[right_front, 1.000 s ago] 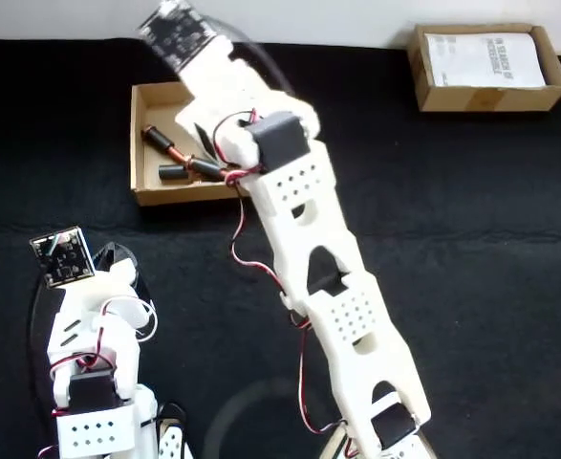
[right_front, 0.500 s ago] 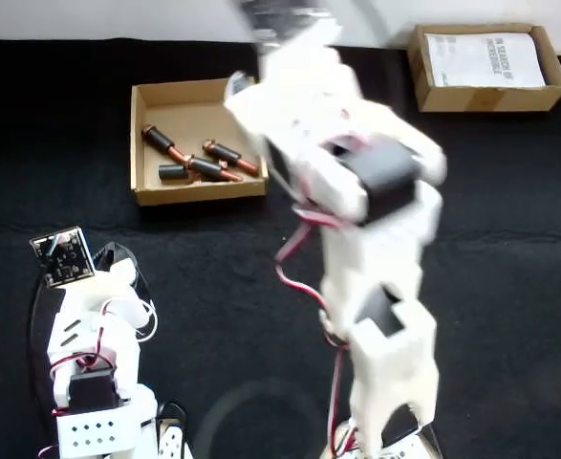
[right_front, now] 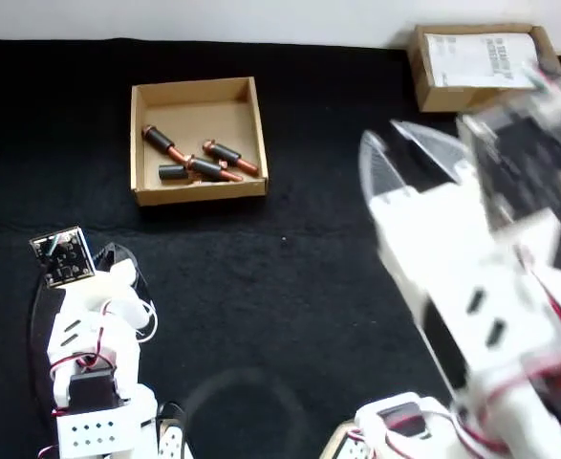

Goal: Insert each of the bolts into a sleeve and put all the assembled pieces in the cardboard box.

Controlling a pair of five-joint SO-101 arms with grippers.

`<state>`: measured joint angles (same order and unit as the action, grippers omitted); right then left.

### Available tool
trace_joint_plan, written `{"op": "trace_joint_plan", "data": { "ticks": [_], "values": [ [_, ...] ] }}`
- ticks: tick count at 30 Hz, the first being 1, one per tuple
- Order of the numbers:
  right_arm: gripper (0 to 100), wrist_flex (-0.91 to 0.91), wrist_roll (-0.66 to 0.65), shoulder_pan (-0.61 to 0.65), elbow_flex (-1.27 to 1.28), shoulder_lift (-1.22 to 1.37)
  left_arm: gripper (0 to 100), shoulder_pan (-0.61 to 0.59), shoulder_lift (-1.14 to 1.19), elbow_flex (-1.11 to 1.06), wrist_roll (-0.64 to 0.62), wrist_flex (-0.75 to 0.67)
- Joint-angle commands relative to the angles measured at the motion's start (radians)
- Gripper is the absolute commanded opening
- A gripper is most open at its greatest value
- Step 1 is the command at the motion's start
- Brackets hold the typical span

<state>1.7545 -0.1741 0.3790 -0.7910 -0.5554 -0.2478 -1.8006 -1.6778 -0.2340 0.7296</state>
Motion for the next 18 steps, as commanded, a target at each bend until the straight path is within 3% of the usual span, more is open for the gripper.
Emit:
{"op": "trace_joint_plan", "data": {
  "ticks": [1,11,18],
  "values": [
    [5.3,0.007,0.043,-0.096,0.211,-0.174,1,-0.007,-0.004,-0.018,0.008,0.048],
    [3.9,-0.013,0.157,-0.263,0.863,-0.524,1,-0.007,-0.004,-0.018,0.015,0.184],
    [1.1,-0.338,0.155,-0.444,1.465,-0.723,1,-0.007,-0.004,-0.018,0.158,0.285]
  ]
}}
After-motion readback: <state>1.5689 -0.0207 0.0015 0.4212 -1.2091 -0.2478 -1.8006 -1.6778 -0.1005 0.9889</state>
